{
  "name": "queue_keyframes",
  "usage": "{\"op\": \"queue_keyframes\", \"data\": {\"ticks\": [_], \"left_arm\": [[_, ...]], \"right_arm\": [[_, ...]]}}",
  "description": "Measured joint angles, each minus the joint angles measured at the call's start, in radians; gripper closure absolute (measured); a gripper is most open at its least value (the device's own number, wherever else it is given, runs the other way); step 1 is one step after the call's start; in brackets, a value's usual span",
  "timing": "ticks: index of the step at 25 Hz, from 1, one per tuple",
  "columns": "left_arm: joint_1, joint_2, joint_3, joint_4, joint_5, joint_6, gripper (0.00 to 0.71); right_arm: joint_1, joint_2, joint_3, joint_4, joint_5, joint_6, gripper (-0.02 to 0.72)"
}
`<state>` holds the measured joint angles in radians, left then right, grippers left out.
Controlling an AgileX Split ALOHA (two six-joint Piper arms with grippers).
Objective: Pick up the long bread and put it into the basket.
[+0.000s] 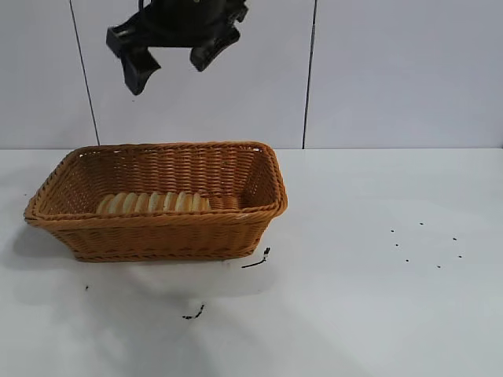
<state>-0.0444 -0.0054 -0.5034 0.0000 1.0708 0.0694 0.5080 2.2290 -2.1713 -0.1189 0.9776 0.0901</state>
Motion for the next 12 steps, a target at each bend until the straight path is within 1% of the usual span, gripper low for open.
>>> {"op": "queue_keyframes", "data": {"ticks": [8, 12], "left_arm": [[0.0, 0.0, 0.0, 0.0, 0.0, 0.0, 0.014], [0.0, 0.0, 0.0, 0.0, 0.0, 0.0, 0.014]], "right_arm": [[-0.27, 0.0, 0.0, -0.005, 0.036, 0.0, 0.06], [-0.373, 0.0, 0.0, -0.006, 0.049, 0.0, 0.065]]}}
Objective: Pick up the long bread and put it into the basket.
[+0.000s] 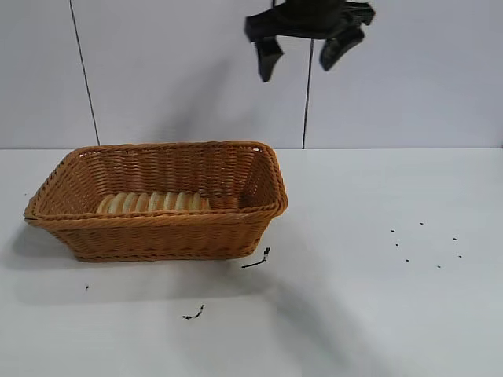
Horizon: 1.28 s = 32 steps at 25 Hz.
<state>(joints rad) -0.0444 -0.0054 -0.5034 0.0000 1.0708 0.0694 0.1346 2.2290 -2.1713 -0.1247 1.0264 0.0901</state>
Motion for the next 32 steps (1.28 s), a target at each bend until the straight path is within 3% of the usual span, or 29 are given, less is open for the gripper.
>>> {"op": "queue_keyframes", "data": {"ticks": [6, 12, 19, 25, 32], "left_arm": [[0.0, 0.0, 0.0, 0.0, 0.0, 0.0, 0.014], [0.0, 0.0, 0.0, 0.0, 0.0, 0.0, 0.014], [0.0, 0.0, 0.0, 0.0, 0.0, 0.0, 0.014], [0.0, 0.0, 0.0, 0.0, 0.0, 0.0, 0.014], [0.0, 0.0, 0.0, 0.0, 0.0, 0.0, 0.014]], "right_arm": [[-0.063, -0.008, 0.0, 0.028, 0.046, -0.008, 0.066], [-0.066, -0.042, 0.0, 0.034, 0.173, -0.049, 0.066], [-0.068, -0.131, 0.052, 0.044, 0.185, -0.021, 0.066], [-0.068, -0.364, 0.309, 0.059, 0.185, -0.012, 0.066], [-0.068, -0.759, 0.763, 0.06, 0.184, -0.011, 0.066]]}}
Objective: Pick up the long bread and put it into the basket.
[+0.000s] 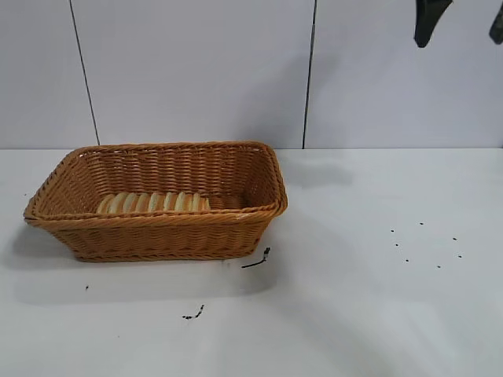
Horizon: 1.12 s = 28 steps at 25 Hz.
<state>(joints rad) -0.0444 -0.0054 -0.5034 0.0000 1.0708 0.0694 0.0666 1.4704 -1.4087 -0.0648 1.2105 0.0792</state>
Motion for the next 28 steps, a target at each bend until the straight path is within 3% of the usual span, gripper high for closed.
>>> {"op": "queue_keyframes", "data": {"ticks": [8, 16, 21, 28], "left_arm": [[0.0, 0.0, 0.0, 0.0, 0.0, 0.0, 0.014], [0.0, 0.0, 0.0, 0.0, 0.0, 0.0, 0.014], [0.0, 0.0, 0.0, 0.0, 0.0, 0.0, 0.014], [0.0, 0.0, 0.0, 0.0, 0.0, 0.0, 0.014]], "right_arm": [[0.0, -0.512, 0.5, 0.0, -0.008, -0.002, 0.066], [0.0, -1.09, 0.855, 0.0, -0.117, -0.007, 0.066], [0.0, -1.369, 0.921, 0.029, -0.166, -0.02, 0.066], [0.0, -1.476, 0.924, 0.033, -0.179, -0.027, 0.066]]}}
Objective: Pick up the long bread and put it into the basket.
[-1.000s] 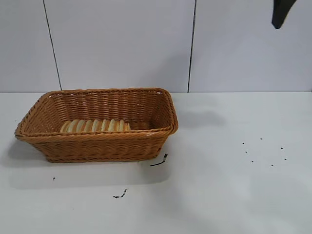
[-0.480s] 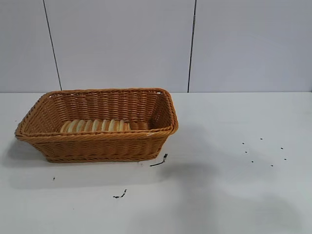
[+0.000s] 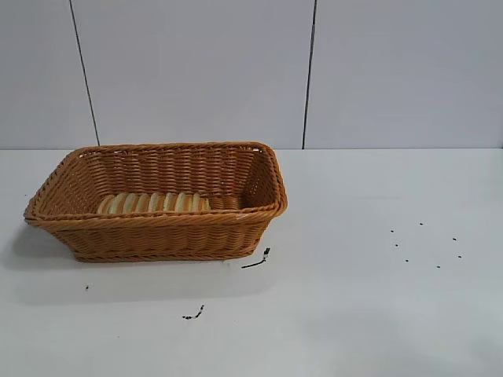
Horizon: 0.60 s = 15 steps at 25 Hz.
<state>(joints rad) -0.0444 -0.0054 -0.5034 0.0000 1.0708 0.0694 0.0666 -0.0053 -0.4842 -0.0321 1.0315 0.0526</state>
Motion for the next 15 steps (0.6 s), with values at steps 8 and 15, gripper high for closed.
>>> {"op": "queue_keyframes", "data": {"ticks": [8, 15], "left_arm": [[0.0, 0.0, 0.0, 0.0, 0.0, 0.0, 0.014], [0.0, 0.0, 0.0, 0.0, 0.0, 0.0, 0.014]], "right_arm": [[0.0, 0.0, 0.0, 0.001, 0.0, 0.0, 0.066], [-0.054, 0.0, 0.0, 0.001, 0.0, 0.0, 0.066]]}}
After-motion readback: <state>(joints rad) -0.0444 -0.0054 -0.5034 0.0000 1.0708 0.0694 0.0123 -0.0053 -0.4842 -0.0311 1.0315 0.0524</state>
